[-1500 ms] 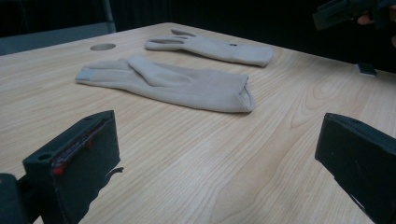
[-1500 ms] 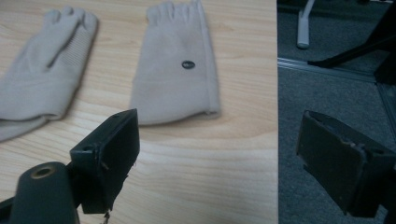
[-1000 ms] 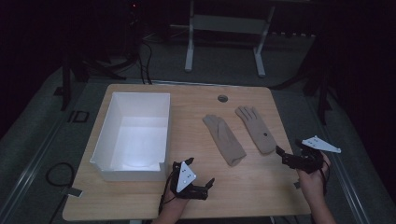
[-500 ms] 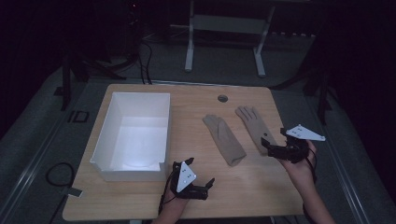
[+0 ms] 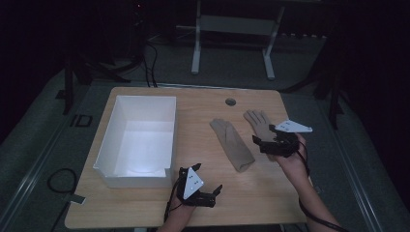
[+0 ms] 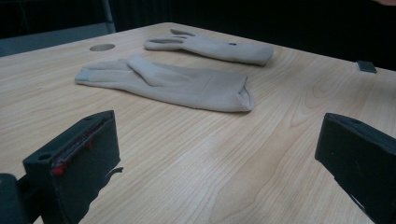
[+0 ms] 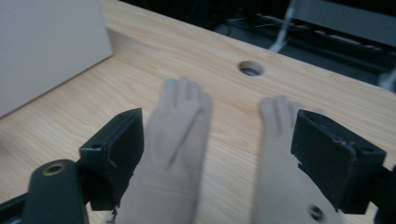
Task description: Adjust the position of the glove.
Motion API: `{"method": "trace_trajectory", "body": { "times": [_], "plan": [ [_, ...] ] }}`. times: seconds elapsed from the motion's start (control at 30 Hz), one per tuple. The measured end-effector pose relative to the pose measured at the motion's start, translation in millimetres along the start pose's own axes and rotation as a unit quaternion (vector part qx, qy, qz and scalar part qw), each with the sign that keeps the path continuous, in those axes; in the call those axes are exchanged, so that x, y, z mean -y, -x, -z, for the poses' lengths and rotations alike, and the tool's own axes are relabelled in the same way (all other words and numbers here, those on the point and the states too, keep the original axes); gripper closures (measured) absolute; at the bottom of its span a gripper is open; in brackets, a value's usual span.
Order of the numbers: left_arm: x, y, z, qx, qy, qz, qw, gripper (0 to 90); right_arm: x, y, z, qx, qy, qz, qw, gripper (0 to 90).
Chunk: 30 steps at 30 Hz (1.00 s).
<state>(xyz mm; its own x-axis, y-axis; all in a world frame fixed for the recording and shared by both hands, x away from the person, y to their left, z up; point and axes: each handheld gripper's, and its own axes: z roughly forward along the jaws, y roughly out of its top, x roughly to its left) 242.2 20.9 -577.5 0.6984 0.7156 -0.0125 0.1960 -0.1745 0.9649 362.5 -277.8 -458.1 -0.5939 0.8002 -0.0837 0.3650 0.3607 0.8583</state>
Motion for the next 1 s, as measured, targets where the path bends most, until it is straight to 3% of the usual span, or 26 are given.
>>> {"method": "trace_trajectory", "body": {
  "times": [0.43,0.8,1.0],
  "plan": [
    [-0.1,1.2,-0.2,0.005,0.000,-0.004,1.0000,0.2,-5.4,-11.4,-51.2,-0.035,-0.014,0.004,0.9993,29.7],
    [0.0,1.8,-0.1,0.007,0.001,-0.008,0.9999,0.2,-0.9,-16.6,-92.6,-0.039,-0.048,0.006,0.9981,38.6],
    [0.0,1.9,0.1,0.007,0.000,-0.009,0.9999,0.2,12.3,-15.8,-112.9,-0.035,-0.073,0.000,0.9967,42.8]
  ]
}}
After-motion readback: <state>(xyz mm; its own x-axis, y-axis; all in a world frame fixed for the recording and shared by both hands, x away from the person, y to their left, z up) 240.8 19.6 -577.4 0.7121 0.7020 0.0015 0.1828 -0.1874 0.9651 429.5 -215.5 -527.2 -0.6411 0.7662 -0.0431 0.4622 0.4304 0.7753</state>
